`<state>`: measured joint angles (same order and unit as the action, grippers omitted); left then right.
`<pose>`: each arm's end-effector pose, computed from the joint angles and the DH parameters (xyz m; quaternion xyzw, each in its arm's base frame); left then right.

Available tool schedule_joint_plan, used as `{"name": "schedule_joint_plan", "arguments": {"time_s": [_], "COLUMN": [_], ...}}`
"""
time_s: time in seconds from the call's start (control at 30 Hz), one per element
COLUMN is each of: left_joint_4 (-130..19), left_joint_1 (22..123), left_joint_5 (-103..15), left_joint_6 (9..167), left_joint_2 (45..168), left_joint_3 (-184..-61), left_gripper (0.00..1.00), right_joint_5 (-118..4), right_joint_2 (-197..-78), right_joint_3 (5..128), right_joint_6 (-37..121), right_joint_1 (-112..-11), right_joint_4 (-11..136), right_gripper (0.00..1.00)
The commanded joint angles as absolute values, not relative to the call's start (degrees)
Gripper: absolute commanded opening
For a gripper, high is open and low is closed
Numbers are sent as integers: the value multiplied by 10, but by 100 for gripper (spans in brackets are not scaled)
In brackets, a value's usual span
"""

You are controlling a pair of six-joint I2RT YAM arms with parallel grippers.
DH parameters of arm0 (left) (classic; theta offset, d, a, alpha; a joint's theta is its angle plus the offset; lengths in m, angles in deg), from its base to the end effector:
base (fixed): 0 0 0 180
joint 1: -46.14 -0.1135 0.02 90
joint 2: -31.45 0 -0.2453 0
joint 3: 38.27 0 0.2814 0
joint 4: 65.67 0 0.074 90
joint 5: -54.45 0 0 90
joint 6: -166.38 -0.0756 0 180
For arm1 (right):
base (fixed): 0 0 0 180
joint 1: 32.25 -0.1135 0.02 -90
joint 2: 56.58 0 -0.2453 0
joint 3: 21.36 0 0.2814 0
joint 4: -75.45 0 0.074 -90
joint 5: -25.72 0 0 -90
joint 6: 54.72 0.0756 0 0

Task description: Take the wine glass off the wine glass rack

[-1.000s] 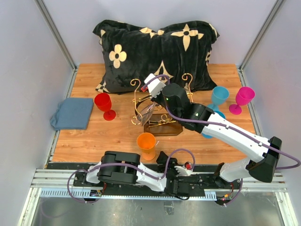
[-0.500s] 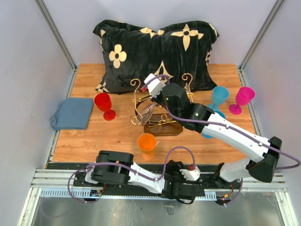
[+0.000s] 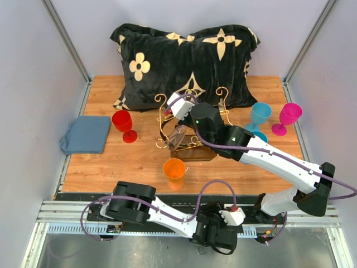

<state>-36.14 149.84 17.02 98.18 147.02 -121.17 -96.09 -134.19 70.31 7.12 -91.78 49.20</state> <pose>-0.0408 -0.4210 0.0768 0.4901 0.7271 0.0053 0.4808 0.2247 0.3034 0.3923 -0.3943 0.6590 -0.0420 0.6392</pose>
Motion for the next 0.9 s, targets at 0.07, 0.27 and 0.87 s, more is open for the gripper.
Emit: {"name": "schedule_joint_plan", "arguments": {"time_s": [0.07,0.27,0.87], "left_joint_4": [-345,-345,-362], "left_joint_1": [1503,1504,1451], "left_joint_5": [163,183,280], "left_joint_6": [1024,1029,1033], "left_joint_2": [1423,1353,1080], "left_joint_3": [-1205,-1198,-1092], "left_gripper": [52,53,59], "right_joint_5": [-1042,-1073,-1162], "right_joint_2": [-1321,-1309,-1287], "right_joint_3": [747,783,830], "right_joint_6": [-8,-34,-41], "right_joint_1": [-980,-1010,-977], "right_joint_4": [508,509,531], "right_gripper": [1,1,1]}}
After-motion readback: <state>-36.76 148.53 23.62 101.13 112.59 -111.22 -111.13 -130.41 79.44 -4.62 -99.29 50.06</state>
